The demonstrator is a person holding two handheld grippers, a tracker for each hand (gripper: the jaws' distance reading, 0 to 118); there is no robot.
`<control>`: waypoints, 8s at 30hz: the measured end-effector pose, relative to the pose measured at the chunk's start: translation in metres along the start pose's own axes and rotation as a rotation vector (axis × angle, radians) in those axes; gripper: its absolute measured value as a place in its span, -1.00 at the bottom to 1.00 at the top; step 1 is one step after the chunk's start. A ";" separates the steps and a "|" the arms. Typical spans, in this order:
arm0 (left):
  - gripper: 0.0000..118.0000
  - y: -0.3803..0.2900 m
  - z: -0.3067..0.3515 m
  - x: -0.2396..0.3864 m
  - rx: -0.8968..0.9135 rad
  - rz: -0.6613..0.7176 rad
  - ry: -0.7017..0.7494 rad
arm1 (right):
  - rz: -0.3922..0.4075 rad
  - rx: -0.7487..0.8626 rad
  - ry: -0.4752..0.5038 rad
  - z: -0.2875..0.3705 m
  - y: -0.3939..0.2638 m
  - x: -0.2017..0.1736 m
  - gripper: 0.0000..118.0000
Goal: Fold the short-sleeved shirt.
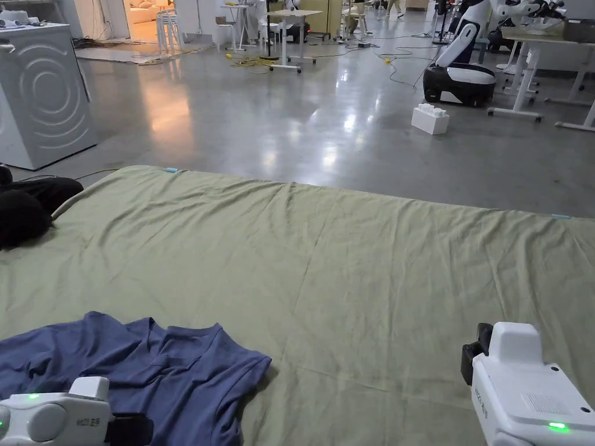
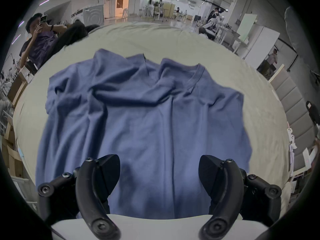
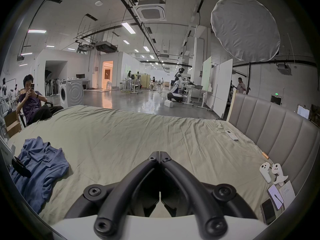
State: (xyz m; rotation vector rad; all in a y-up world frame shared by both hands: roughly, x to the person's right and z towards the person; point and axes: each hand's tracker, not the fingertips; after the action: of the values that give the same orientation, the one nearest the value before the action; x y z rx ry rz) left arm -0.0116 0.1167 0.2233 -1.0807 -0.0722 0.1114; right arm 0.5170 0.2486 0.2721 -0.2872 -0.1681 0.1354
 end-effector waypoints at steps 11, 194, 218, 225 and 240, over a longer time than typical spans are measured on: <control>-0.90 -0.010 -0.012 0.041 0.069 -0.124 0.161 | 0.018 -0.012 0.028 -0.002 -0.009 -0.010 -0.99; -0.92 0.053 0.126 0.228 0.442 -0.274 -0.148 | -0.030 -0.188 -0.057 0.066 -0.011 0.157 -0.95; -0.92 0.232 0.235 0.207 0.648 -0.180 -0.062 | 0.034 0.112 -0.170 0.013 0.190 0.201 -0.95; -0.92 0.284 0.234 0.216 0.673 -0.156 -0.020 | 0.052 0.125 -0.177 -0.026 0.230 0.198 -0.95; -0.92 0.363 0.248 0.228 0.739 -0.179 0.037 | 0.057 0.175 -0.228 -0.090 0.288 0.209 -0.95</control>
State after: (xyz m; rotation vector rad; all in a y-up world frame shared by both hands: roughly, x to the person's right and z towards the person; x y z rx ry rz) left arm 0.1667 0.5319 0.0205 -0.3346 -0.0848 -0.0445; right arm 0.7068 0.5304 0.1331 -0.1016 -0.3718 0.2386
